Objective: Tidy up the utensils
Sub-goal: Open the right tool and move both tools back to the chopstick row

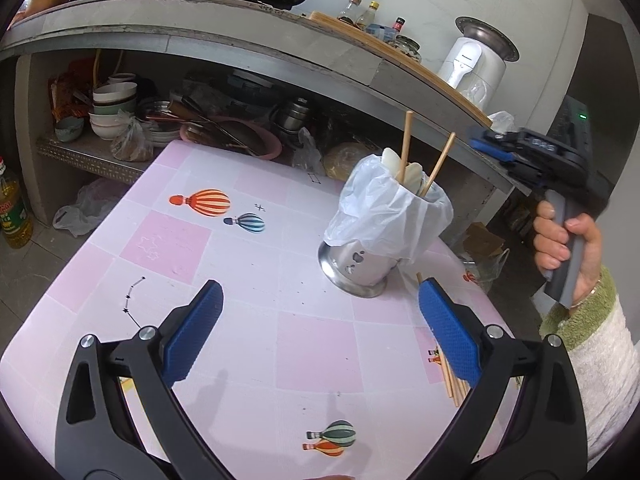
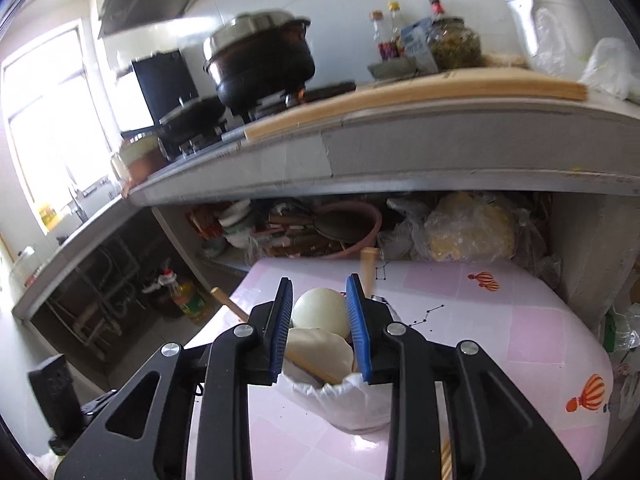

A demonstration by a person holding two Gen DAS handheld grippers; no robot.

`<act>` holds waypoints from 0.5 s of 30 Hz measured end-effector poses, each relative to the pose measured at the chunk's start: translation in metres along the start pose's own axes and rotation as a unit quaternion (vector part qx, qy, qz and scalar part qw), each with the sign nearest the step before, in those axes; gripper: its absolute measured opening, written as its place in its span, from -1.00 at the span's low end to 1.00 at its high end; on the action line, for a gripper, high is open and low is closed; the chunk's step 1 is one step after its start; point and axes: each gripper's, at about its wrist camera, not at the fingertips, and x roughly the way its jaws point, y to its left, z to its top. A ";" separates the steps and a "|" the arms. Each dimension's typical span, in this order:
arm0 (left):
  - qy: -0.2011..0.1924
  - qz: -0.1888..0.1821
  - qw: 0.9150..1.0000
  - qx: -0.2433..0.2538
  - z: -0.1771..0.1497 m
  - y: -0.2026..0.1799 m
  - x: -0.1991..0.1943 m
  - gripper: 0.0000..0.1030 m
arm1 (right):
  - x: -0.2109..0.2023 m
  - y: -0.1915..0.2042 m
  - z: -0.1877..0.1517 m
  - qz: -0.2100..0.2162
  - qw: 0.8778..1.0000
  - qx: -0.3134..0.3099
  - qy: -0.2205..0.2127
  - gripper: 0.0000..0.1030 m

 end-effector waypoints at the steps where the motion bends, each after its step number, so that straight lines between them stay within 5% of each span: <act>1: 0.002 -0.003 1.000 0.000 0.000 -0.001 0.001 0.84 | -0.008 -0.002 0.000 0.001 1.000 0.004 -0.005 -0.45; 8: 0.017 -0.026 0.999 0.017 -0.004 -0.016 0.009 0.84 | -0.083 -0.035 -0.043 -0.031 0.998 0.049 -0.034 -0.44; 15: 0.053 -0.082 0.995 0.028 -0.015 -0.035 0.033 0.84 | -0.098 -0.058 -0.142 -0.118 0.989 0.084 0.027 -0.44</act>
